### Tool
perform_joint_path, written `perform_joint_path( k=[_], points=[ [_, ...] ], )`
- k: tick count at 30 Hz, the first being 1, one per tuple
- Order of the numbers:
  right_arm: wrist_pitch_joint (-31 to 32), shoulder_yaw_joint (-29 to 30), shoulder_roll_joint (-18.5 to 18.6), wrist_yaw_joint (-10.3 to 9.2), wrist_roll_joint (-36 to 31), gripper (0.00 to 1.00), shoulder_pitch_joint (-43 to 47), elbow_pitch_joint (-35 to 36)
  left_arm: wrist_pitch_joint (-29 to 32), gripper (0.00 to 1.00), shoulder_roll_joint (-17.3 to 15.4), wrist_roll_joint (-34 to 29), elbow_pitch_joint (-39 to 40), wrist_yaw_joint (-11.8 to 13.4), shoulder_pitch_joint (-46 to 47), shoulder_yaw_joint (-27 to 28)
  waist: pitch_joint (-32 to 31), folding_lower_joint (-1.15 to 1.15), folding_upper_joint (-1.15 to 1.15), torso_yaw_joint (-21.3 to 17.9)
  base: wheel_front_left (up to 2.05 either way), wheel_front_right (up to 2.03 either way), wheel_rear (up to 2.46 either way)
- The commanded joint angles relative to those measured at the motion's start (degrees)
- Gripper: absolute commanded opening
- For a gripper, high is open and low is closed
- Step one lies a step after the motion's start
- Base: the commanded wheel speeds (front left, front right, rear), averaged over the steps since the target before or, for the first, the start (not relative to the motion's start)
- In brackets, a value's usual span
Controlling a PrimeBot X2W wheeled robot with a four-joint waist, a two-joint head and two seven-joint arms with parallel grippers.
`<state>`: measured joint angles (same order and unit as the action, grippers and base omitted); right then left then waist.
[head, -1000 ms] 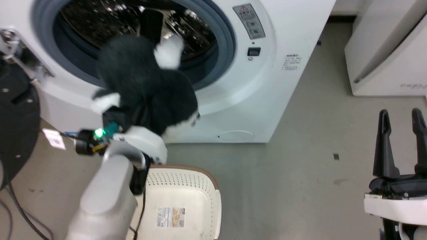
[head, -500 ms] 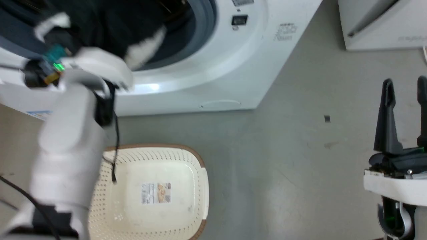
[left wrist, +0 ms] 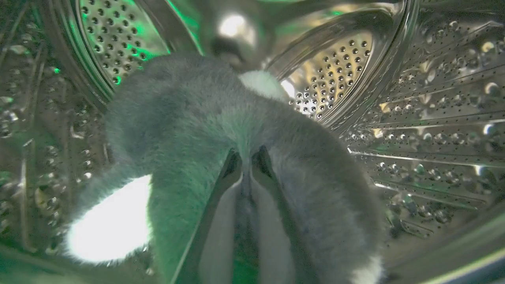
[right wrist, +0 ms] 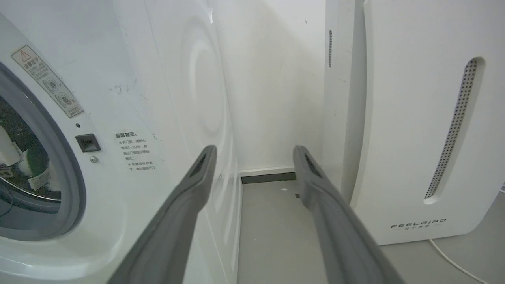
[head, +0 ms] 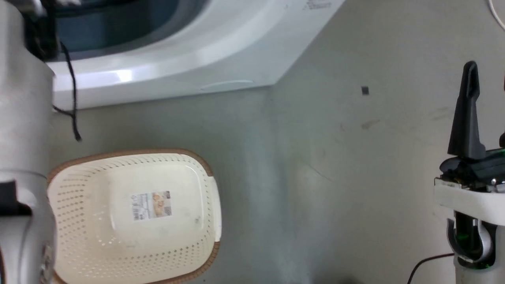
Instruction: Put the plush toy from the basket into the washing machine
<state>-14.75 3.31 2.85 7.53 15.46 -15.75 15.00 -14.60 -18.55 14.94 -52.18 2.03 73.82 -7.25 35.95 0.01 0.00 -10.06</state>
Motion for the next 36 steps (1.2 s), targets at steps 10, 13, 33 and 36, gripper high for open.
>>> perform_joint_path(
  k=[10,13,33,36],
  points=[
    [-0.2,-0.4,0.0,-0.04,1.5,1.00,-3.0,0.6,-0.4,0.00,-2.8,-1.1,-2.5,1.6,9.6,1.3,5.7,-0.01,0.00,-3.6,0.00,0.00,0.00],
    [-0.3,-0.4,0.0,-0.04,1.7,1.00,-3.2,0.6,-0.4,0.00,-3.3,-1.5,-3.3,1.8,10.8,1.4,6.3,-0.01,0.00,-3.9,0.00,0.00,0.00],
    [-0.3,-0.5,0.0,-0.04,0.3,1.00,-1.9,-0.6,-0.4,1.00,-0.7,-2.3,-3.7,2.1,2.0,1.9,0.8,-0.01,0.00,-1.9,0.00,0.00,0.00],
    [-0.3,-0.2,0.0,-0.04,-0.1,1.00,-1.0,-0.9,-0.4,1.00,0.1,-2.3,-2.4,2.1,-1.7,2.5,-1.4,-0.01,0.00,-1.3,0.00,0.00,0.00]
  ],
)
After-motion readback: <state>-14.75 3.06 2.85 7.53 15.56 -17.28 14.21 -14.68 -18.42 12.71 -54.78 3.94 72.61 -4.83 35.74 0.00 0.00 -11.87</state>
